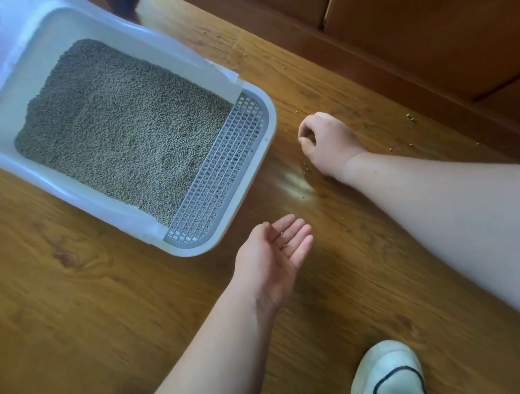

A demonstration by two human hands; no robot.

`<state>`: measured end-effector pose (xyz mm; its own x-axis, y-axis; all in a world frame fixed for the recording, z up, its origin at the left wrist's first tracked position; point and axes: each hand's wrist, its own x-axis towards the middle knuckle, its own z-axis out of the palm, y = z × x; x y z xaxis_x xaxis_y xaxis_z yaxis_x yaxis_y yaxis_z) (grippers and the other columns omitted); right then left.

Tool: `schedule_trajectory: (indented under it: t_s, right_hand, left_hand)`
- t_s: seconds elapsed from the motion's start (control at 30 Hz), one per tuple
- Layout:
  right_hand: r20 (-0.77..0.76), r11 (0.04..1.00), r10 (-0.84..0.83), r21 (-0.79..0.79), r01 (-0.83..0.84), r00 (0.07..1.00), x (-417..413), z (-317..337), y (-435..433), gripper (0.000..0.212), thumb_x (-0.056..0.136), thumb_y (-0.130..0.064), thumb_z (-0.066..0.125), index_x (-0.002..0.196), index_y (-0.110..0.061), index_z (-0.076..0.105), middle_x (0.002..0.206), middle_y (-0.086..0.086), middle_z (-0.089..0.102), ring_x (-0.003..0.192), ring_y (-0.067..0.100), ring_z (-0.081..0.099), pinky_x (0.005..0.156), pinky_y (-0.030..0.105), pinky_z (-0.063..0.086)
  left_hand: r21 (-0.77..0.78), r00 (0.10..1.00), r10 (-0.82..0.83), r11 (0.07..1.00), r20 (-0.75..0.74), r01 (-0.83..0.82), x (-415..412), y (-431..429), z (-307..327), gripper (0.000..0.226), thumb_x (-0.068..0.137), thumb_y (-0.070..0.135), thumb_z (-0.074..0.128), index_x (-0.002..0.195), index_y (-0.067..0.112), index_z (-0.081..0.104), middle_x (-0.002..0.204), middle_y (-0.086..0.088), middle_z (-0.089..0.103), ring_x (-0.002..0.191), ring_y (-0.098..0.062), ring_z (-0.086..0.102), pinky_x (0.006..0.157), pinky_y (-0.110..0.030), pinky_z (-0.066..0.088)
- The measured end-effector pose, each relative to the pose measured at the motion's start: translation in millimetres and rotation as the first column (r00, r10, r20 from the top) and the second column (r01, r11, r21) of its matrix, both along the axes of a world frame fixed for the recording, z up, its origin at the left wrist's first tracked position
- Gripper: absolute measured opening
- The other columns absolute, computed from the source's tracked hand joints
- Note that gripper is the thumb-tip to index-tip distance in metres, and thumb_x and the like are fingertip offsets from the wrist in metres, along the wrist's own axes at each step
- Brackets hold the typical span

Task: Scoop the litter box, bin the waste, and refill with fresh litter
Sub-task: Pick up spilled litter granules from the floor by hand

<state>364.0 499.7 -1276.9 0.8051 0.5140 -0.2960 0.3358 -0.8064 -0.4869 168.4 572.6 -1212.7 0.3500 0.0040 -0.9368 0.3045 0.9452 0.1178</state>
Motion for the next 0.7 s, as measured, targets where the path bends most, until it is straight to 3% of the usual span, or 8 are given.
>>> schedule_trajectory:
  t_s: [0.23,0.5,0.7]
  right_hand:
    - [0.005,1.0,0.013,-0.025,-0.013,1.0,-5,3,-9,0.008,0.096,-0.021,0.056,0.091,-0.022,0.062,0.096,-0.006,0.056,0.085,0.017,0.053,0.061,0.021,0.034]
    - [0.029,0.996,0.019,-0.085,-0.016,0.999,-12,2,-2,0.009,0.097,-0.021,0.055,0.09,-0.023,0.06,0.097,-0.005,0.056,0.086,0.02,0.054,0.059,0.024,0.032]
    - [0.121,0.975,0.067,-0.217,-0.039,0.99,-19,6,10,0.011,0.1,-0.02,0.051,0.09,-0.021,0.055,0.092,0.0,0.055,0.071,0.018,0.051,0.05,0.024,0.027]
  left_hand:
    - [-0.002,0.999,0.003,1.0,0.038,-0.003,4,1,4,0.045,0.106,0.023,0.028,0.115,-0.006,0.061,0.115,-0.024,0.066,0.103,-0.032,0.067,0.09,-0.041,0.054]
    - [0.013,0.999,0.003,1.0,0.042,-0.004,-5,13,5,0.045,0.106,0.024,0.029,0.116,-0.006,0.061,0.115,-0.024,0.067,0.103,-0.032,0.068,0.089,-0.041,0.056]
    - [0.005,0.999,0.0,1.0,0.039,0.0,-10,12,5,0.045,0.106,0.024,0.028,0.117,-0.006,0.06,0.117,-0.025,0.066,0.104,-0.032,0.067,0.093,-0.042,0.053]
